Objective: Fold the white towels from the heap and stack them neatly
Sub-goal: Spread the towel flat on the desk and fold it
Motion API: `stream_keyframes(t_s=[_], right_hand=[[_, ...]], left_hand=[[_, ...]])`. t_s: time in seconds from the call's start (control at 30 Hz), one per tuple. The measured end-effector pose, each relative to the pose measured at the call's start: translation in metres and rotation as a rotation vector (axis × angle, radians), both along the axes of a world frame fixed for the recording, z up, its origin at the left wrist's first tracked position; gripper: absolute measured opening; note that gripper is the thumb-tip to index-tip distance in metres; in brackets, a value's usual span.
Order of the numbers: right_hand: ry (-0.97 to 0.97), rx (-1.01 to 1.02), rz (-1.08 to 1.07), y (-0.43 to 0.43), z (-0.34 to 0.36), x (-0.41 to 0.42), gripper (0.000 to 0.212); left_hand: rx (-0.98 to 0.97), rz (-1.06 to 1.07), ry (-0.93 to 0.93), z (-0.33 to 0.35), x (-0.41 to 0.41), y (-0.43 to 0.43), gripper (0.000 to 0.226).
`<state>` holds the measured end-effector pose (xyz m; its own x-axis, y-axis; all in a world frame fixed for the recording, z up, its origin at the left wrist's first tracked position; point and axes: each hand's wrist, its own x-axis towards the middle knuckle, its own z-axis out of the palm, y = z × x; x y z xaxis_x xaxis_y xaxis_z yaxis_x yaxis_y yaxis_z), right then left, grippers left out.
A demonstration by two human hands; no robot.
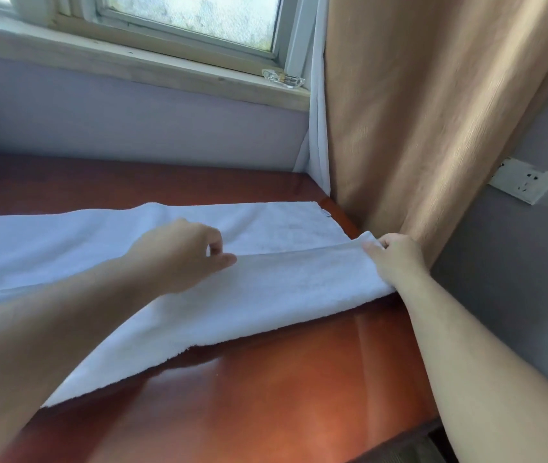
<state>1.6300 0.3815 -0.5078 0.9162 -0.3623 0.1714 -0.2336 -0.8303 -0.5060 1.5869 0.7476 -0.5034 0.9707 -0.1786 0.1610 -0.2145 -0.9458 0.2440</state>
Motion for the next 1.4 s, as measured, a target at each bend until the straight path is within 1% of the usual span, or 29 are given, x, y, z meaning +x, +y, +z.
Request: stream_keyframes(t_s=[0.07,0.13,0.17,0.2,0.27,0.33,0.43,0.53,0.6,0.7,0.8,0.9,1.0,1.03,1.07,1.17,1.23,1.33,1.4], right_hand=[[0.066,-0.109,-0.029,0.000,-0.003,0.003,0.038],[0.097,-0.196,-0.045,0.002,-0.007,0.005,0.036],[0.082,-0.212,-0.052,0.003,-0.007,0.005,0.034],[0.048,-0.198,-0.049,0.004,-0.008,0.006,0.032],[-0.024,-0.107,-0.014,0.006,-0.008,0.011,0.028],[-0.016,-0.068,0.017,0.008,-0.008,0.015,0.028],[0.020,-0.073,0.029,0.009,-0.008,0.017,0.029],[-0.034,-0.071,0.027,0.010,-0.007,0.020,0.029],[-0.023,-0.126,0.045,0.011,-0.006,0.022,0.030],[0.018,-0.210,0.055,0.014,-0.004,0.023,0.033],[0.064,-0.263,0.057,0.017,-0.003,0.026,0.033],[0.133,-0.385,0.014,0.021,-0.005,0.024,0.031],[-0.018,-0.560,-0.073,0.039,0.004,0.019,0.029],[-0.069,-0.566,-0.054,0.050,0.006,0.016,0.025],[-0.093,-0.526,-0.005,0.064,0.008,0.014,0.024],[-0.072,-0.339,0.178,0.115,0.004,-0.006,0.033],[-0.006,-0.328,0.278,0.146,-0.004,-0.022,0.044],[0.245,-0.332,0.366,0.169,-0.018,-0.037,0.075],[0.332,-0.331,0.368,0.166,-0.023,-0.039,0.082]], left_hand=[[0.088,0.042,0.058,-0.010,-0.005,0.009,0.041],[0.093,0.053,0.070,-0.017,-0.008,0.017,0.041],[0.069,0.045,0.072,-0.017,-0.009,0.020,0.041],[0.034,0.032,0.074,-0.016,-0.009,0.023,0.039],[-0.019,0.018,0.051,-0.013,-0.007,0.023,0.037],[-0.018,0.033,0.019,-0.011,-0.006,0.023,0.036],[0.004,0.052,0.007,-0.015,-0.008,0.023,0.039],[-0.096,0.013,-0.102,-0.018,-0.009,0.029,0.042],[-0.143,0.002,-0.136,-0.014,-0.008,0.035,0.044],[-0.106,0.017,-0.078,-0.005,-0.002,0.039,0.044],[-0.020,0.078,-0.015,-0.006,0.003,0.040,0.044],[0.057,0.129,-0.022,-0.016,-0.001,0.039,0.043],[-0.028,0.086,-0.092,-0.025,-0.013,0.042,0.031],[-0.081,0.053,-0.119,-0.025,-0.017,0.044,0.024],[-0.138,0.020,-0.158,-0.025,-0.020,0.047,0.018],[-0.244,-0.011,-0.302,-0.021,-0.033,0.056,0.020],[-0.211,0.023,-0.303,-0.018,-0.048,0.066,0.028],[-0.034,0.072,-0.145,-0.018,-0.076,0.082,0.055],[0.063,0.119,-0.007,-0.021,-0.091,0.093,0.068]])
